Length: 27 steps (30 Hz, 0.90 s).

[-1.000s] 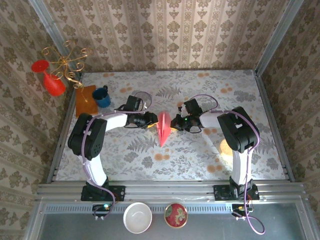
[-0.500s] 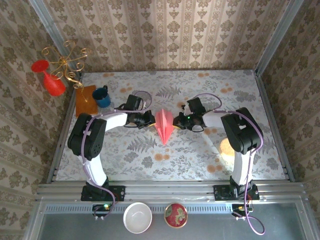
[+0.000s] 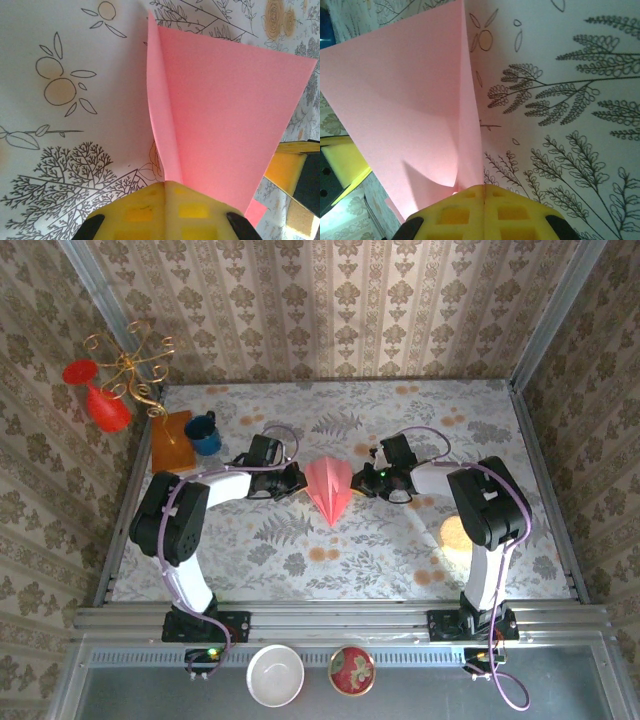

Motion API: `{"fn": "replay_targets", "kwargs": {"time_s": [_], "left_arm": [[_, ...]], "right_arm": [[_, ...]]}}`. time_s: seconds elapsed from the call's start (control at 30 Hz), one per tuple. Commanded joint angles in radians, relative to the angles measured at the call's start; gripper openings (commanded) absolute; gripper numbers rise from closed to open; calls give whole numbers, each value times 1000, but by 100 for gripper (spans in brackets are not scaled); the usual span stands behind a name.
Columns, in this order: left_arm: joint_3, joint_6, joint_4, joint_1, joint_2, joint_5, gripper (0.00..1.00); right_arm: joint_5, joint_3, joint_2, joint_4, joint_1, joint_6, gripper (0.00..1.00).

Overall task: Fold a paper plane with a square sheet of paper (pick it up from the middle)
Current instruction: Turn over a paper plane at the top-center of the table, then move the paper plane to the top-center of the table.

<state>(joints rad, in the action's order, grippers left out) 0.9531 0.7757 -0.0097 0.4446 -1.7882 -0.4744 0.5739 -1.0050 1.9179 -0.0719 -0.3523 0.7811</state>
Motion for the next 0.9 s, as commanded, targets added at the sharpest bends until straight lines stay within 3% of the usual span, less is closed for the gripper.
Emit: {"fn": "replay_targets", "kwargs": {"time_s": [0.0,0.17,0.3,0.57,0.87], "left_arm": [[8,10,4,4,-23,-9,3],[21,5,-10,4,-36,-13,3],[27,4,-13,4,-37,-13,3],[36,4,-25,4,-27,-21,3],[39,16,-22,4,-8,-38,3]], "right_arm": [[-28,-27,-13,64,-2,-27,15],[-109,-45,-95,175,-20,-100,32],[-173,-43,-142,235,-68,-130,39],[-239,-111,-103,303,-206,-167,45],[-257,-204,-17,356,-276,-200,53]]}}
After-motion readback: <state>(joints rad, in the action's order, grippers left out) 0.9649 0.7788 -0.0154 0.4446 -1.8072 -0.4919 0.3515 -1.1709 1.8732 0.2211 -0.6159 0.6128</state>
